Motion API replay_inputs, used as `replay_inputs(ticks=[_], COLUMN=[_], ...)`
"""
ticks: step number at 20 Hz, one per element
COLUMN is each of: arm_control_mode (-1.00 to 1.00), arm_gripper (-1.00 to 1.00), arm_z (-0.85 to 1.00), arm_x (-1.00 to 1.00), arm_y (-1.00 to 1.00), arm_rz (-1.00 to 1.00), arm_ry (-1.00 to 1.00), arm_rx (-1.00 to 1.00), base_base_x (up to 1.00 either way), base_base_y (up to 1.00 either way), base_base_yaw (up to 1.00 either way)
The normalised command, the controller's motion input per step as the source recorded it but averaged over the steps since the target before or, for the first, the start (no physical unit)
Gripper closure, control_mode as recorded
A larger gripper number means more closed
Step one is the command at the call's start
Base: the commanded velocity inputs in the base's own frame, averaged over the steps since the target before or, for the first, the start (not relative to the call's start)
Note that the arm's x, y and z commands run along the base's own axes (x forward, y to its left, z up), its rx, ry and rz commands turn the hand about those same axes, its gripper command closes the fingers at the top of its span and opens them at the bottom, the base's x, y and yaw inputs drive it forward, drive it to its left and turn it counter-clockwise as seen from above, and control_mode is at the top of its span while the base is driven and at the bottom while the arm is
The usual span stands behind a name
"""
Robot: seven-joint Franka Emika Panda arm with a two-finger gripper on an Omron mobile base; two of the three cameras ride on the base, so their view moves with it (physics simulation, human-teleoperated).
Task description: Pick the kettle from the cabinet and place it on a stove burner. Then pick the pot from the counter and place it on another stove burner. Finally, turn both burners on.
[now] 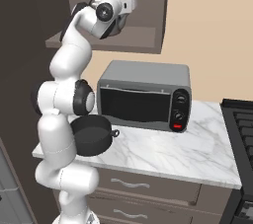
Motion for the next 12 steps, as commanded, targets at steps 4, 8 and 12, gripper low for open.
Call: replay_inputs(ticks=[4, 8, 12], arm_control_mode=[-1.00, -1.00, -1.00], arm_gripper=[1.00, 1.00, 1.00], arm_z=[-0.06, -0.07, -0.05], arm_x=[-0.20, -0.32, -0.40], arm_y=[0.00, 0.00, 0.00], arm_rz=[0.00, 0.00, 0.00], arm_ry=[0.00, -0.02, -0.04], arm_rx=[0.00, 0.00, 0.00], base_base_x=[0.00, 0.00, 0.00], base_base_y=[0.00, 0.00, 0.00], base_base_yaw=[0.00, 0.00, 0.00])
